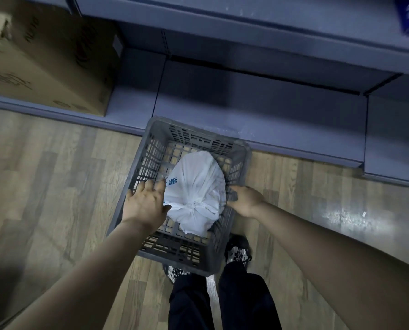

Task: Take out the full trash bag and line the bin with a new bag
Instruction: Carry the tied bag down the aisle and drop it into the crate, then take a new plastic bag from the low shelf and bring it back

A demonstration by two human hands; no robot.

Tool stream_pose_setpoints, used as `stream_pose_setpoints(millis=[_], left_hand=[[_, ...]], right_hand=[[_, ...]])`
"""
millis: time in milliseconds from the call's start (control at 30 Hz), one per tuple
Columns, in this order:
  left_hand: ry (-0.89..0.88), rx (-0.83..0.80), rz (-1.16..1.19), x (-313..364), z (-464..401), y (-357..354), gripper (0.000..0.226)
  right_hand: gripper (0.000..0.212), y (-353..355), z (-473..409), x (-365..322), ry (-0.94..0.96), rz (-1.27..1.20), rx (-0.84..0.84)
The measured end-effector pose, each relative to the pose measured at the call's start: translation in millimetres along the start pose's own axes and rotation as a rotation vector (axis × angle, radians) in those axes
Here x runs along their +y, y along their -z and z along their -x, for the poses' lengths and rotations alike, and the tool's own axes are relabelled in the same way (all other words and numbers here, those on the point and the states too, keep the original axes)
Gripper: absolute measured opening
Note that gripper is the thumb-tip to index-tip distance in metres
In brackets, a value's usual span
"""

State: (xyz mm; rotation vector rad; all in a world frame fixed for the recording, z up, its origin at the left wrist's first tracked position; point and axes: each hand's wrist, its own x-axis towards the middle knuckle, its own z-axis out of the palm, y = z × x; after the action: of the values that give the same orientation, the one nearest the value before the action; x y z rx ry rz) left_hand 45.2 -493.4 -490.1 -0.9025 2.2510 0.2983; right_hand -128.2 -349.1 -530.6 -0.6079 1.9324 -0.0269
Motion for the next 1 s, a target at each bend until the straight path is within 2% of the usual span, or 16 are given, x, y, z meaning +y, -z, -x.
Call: stream_pose_setpoints(millis=[267, 433, 600, 833, 1000], left_hand=[[-0.074, 0.043, -0.066, 28, 44, 53, 0.065], [-0.209, 0.047, -0.222, 39, 66, 90, 0.068], [-0.301, 0.079, -0.36, 46, 91, 134, 0.066], [-0.547, 0.118, -0.486, 79, 146, 186, 0.064], [-0.688, 0.187, -0.561, 118, 182, 214, 0.057]], right_hand=[[0.052, 44, 70, 15, -0.032, 0.054, 0.083], [0.054, 65, 119, 30, -0.131, 0.031, 0.142], [0.053, 77, 179, 35, -0.183, -0.092, 0.255], [0.048, 78, 290, 35, -0.256, -0.243, 0.376], [0.047, 77, 364, 51, -0.389, -0.172, 0.534]])
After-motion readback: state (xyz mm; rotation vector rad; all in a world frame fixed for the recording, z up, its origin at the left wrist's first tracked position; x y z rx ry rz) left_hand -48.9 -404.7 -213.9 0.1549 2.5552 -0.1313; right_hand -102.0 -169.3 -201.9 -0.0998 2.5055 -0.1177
